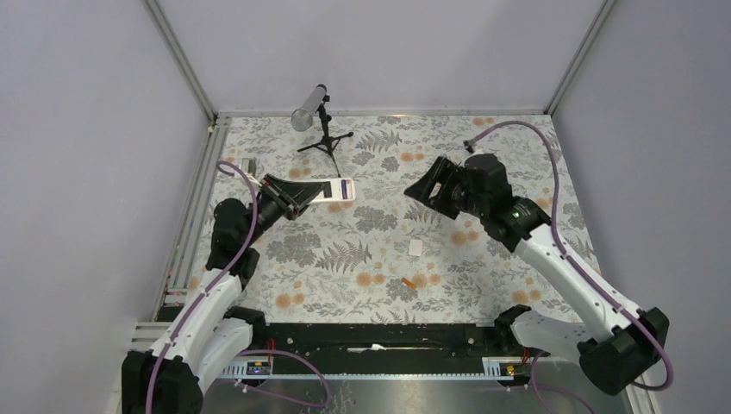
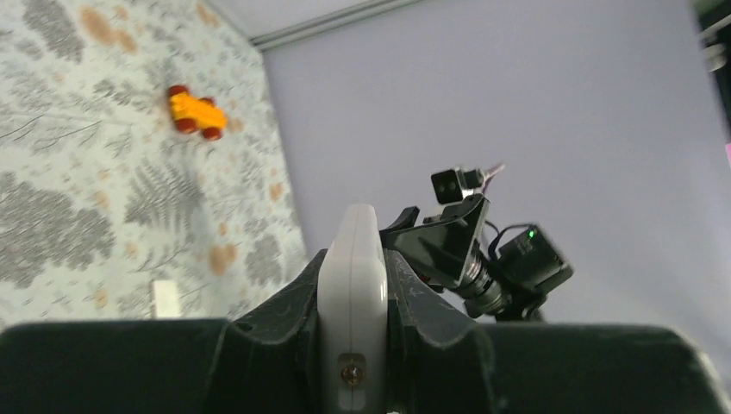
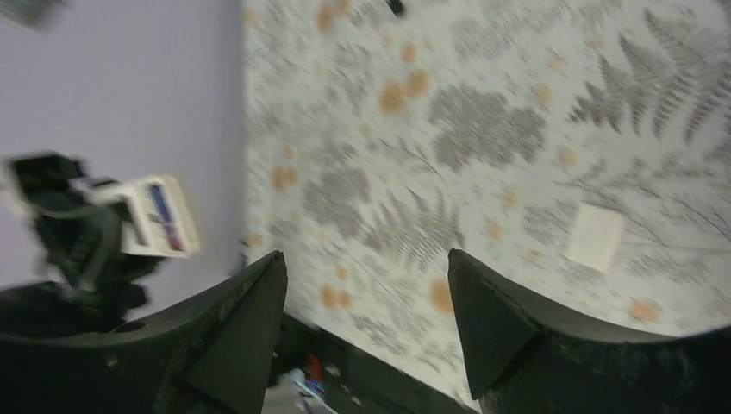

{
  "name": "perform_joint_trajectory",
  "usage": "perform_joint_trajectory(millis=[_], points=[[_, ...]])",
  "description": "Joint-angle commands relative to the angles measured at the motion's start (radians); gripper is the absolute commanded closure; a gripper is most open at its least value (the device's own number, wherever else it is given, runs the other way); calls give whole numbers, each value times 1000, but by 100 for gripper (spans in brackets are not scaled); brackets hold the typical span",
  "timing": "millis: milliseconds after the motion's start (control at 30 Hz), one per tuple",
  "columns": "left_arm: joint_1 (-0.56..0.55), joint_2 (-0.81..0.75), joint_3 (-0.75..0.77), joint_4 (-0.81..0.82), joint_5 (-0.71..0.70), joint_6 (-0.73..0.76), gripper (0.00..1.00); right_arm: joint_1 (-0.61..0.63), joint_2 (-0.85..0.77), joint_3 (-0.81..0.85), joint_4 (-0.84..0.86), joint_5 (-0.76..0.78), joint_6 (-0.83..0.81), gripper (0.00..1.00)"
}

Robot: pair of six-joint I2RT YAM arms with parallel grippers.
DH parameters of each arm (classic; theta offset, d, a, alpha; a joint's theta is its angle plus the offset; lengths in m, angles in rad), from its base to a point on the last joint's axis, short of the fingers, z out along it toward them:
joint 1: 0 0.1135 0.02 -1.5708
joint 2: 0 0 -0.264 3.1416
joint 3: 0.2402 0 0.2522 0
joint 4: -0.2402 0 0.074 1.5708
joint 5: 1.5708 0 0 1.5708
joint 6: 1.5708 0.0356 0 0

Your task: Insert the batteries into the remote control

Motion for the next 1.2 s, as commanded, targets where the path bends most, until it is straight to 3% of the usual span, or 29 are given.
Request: perform_joint_trajectory(millis=[0, 333, 667, 933, 967, 1067, 1167], points=[[5, -1, 74, -138, 71, 180, 100, 11, 93, 40, -350, -132, -394, 28], [8, -17, 108, -278, 1, 295, 100, 272, 158, -100, -341, -87, -482, 34], [45, -39, 51, -277, -33, 267, 100, 304, 273, -148, -307, -8, -507, 47], [67, -37, 32, -251, -26, 246, 100, 340, 338, -153, -284, -1, -401, 52], [69, -39, 30, -251, -24, 245, 100, 339, 344, -152, -282, -4, -362, 52], [76, -49, 26, -250, -28, 242, 100, 333, 351, -154, -291, 18, -211, 38], [83, -65, 26, -253, -30, 234, 100, 275, 311, -182, -213, -9, -107, 36]])
